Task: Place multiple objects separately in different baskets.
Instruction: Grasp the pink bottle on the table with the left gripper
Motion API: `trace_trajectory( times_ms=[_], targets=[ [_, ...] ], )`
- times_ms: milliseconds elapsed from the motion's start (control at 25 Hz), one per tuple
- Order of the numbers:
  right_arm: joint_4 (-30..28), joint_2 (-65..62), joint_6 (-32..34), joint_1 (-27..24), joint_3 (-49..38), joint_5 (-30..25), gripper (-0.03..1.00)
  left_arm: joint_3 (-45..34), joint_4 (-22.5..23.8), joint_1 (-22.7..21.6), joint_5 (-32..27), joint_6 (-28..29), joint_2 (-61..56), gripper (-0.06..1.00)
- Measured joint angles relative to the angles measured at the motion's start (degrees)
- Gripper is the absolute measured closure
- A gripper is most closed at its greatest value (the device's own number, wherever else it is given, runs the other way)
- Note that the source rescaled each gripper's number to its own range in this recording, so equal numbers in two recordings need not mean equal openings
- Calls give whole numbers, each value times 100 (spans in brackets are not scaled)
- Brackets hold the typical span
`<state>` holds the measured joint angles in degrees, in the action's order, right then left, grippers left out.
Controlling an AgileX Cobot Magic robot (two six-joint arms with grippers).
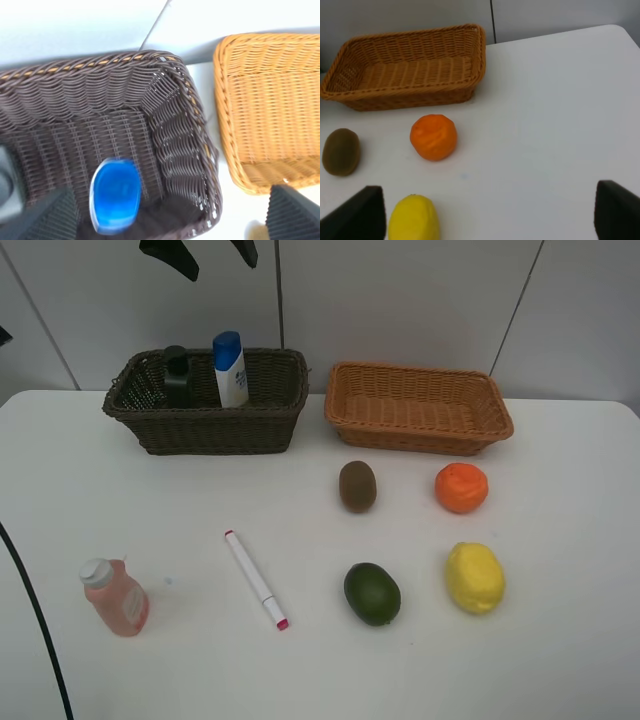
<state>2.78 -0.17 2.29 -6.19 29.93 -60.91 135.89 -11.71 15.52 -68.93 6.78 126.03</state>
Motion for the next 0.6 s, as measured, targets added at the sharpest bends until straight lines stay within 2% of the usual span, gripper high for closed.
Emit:
trace_trajectory(
  times_ms=[120, 360, 600],
  targets=[
    [0, 0, 0, 0, 0, 0, 0, -979, 7, 0, 6, -63, -832, -6],
    [0, 0, 0, 0, 0, 0, 0, -4276, 12, 0, 18, -123, -3054, -6],
    [0, 0, 0, 0, 0, 0, 0, -6884, 197, 0, 28, -130, -4538, -6]
  ],
)
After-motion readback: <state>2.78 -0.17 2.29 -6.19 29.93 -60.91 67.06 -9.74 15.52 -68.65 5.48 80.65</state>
